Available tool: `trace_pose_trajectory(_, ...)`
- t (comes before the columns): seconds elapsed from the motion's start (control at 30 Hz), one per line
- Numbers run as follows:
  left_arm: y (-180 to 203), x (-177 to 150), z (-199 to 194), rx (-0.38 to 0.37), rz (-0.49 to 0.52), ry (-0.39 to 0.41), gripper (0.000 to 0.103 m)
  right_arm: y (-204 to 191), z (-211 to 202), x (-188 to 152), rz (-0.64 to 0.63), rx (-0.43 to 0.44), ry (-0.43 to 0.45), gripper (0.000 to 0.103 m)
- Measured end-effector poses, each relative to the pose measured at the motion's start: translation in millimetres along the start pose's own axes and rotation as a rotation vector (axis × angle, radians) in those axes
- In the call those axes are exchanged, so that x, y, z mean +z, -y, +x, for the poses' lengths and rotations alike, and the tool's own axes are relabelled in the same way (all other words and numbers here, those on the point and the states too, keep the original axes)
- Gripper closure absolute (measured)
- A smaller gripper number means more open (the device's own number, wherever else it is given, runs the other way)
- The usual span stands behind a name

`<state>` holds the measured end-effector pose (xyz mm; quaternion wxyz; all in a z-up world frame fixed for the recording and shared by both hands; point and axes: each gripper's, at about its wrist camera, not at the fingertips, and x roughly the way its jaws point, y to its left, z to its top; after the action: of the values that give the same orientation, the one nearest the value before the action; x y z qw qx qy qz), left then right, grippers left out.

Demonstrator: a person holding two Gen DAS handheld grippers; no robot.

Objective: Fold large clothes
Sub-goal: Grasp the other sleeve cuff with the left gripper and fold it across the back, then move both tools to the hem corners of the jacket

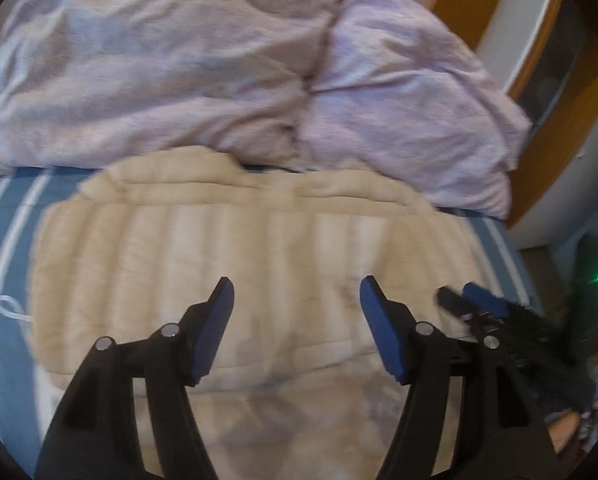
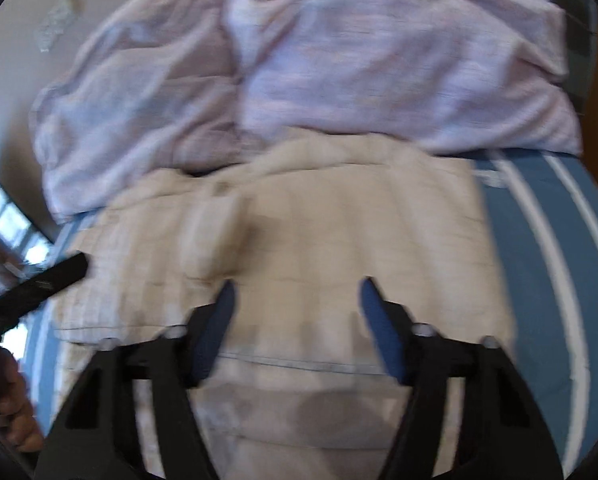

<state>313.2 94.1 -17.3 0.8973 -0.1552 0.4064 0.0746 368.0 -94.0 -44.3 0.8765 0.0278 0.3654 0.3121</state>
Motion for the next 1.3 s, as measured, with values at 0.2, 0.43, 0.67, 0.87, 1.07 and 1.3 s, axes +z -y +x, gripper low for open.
trace_pose_trajectory(0.2,-44,-11,-4,0.162,0.009,0.014,0.037,-56,32,6,-0.072,0.130,-0.045,0.075)
trace_pose_trajectory(0.43,-72,-21,-1,0.233,0.010,0.002,0.034,-51,79,-4,-0.053,0.000,-0.153,0.081)
trace_pose_trajectory(0.67,-78,-31,-2,0.238,0.005,-0.016,0.034,-45,89,-1,-0.012,-0.005,-0.215,0.061)
trace_pose_trajectory(0.87,-91,-55,-32,0.256,0.006,0.003,0.021,-37,29,-10,-0.043,-0.032,-0.158,0.012)
trace_pose_trajectory(1.07,-127,-108,-67,0.277,-0.017,-0.035,0.020,-5,-17,-43,-0.098,-0.156,-0.193,0.012)
trace_pose_trajectory(1.3,-169,-173,-106,0.229,-0.104,-0.064,0.020,65,-73,-99,-0.052,-0.200,-0.265,0.012)
